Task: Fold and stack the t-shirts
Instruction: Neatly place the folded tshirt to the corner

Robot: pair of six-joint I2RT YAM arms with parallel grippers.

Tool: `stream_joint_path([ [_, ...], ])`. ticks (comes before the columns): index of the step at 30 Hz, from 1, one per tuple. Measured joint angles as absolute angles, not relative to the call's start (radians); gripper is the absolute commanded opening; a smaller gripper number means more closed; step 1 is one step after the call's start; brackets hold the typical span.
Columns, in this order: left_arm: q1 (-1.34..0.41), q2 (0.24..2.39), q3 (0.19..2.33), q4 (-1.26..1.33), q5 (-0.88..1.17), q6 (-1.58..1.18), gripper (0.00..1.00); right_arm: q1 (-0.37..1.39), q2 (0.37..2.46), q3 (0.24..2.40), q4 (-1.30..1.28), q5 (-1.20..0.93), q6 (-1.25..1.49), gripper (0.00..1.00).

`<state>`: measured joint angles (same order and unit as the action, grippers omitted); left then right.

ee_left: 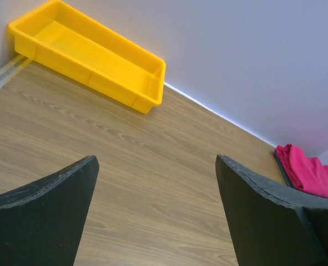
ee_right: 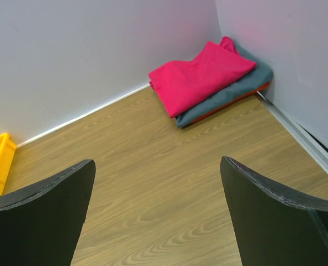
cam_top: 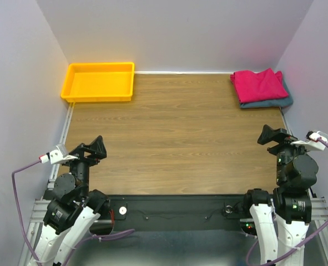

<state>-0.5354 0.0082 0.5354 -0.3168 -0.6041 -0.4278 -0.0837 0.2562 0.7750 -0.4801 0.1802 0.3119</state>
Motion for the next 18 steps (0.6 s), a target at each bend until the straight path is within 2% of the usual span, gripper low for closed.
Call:
stream_joint_path([
  [18,-0.535,0.008,0.535,-0.303,-0.591,-0.424,0.99,-0.084,0.278,0.775,-0.48,0.145,0.314,1.0],
])
